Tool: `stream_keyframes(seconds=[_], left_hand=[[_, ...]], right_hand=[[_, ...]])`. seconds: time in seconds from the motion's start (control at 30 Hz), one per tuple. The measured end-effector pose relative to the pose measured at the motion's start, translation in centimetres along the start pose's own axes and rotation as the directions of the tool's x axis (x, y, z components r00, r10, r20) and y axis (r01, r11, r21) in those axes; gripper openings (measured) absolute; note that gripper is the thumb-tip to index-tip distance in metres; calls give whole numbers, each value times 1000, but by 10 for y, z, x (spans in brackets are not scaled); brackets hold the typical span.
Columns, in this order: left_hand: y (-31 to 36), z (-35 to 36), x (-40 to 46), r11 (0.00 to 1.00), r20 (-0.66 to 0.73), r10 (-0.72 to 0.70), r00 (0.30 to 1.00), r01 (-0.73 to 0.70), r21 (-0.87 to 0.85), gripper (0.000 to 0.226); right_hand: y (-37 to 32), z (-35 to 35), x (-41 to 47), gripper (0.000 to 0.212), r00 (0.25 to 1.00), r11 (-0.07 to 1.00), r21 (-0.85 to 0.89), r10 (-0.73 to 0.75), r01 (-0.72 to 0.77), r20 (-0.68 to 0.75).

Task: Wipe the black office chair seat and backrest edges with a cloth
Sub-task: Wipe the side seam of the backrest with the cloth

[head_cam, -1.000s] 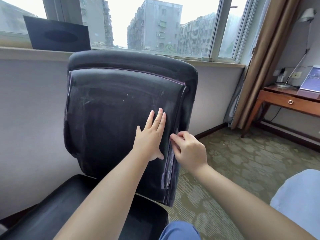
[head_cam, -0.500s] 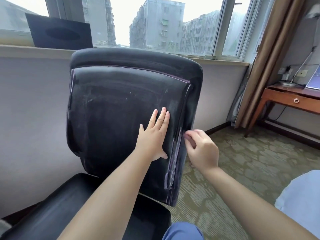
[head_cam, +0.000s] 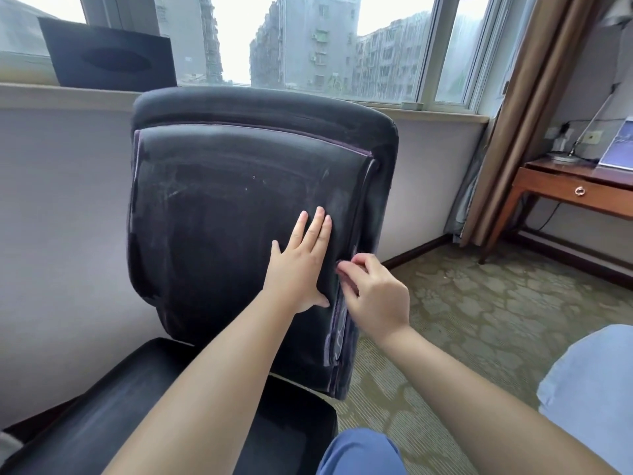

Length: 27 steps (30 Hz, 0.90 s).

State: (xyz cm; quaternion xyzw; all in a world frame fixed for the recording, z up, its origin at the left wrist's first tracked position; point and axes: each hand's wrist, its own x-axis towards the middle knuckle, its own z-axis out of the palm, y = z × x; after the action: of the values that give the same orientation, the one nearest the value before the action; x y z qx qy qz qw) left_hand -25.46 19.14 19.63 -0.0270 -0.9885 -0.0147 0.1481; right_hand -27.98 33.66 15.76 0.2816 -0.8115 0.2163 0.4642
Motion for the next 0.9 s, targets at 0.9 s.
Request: stream_keyframes(seconds=[0.9], left_hand=[[-1,1,-1,1000,0,-8,1000,8,1,134]], right_hand=[[10,0,19,11,999,999,-31,7,-9,-37]])
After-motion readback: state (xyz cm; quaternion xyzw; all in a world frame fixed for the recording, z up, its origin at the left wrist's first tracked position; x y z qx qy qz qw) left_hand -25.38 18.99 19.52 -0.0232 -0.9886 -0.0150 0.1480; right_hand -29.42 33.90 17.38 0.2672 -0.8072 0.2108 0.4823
